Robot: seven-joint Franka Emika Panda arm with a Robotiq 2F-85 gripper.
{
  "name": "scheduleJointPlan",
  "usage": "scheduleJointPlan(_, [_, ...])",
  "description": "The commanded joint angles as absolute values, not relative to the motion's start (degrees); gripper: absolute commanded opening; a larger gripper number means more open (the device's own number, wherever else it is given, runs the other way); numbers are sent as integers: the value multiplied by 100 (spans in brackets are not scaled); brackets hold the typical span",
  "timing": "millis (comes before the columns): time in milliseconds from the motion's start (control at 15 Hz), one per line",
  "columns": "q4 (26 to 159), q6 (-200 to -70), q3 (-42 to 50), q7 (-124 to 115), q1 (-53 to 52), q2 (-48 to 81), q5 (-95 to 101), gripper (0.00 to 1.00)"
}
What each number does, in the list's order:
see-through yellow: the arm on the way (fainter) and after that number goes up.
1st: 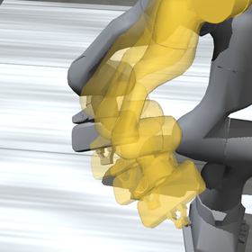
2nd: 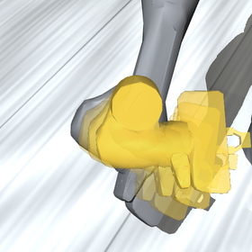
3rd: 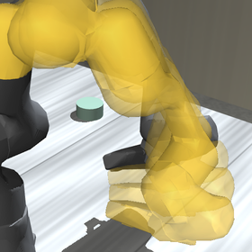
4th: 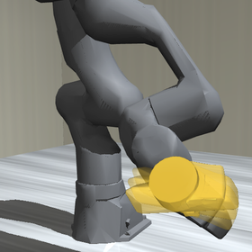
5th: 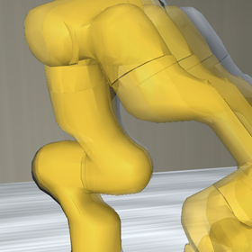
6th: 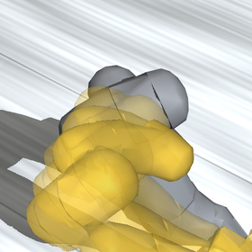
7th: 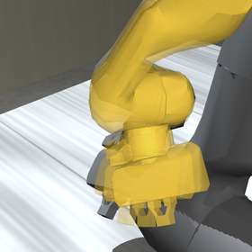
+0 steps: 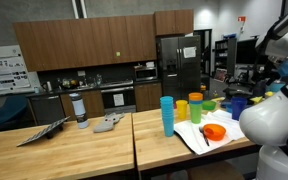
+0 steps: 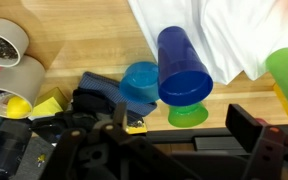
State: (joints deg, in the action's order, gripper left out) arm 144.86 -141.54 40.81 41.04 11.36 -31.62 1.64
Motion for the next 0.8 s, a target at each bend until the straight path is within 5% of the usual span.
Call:
scheduleJointPlan(0, [14483, -14146, 4007, 4156, 1211, -3131, 87, 100])
scheduleJointPlan(733, [13957, -13730, 4603, 4445, 870, -2747, -398, 100])
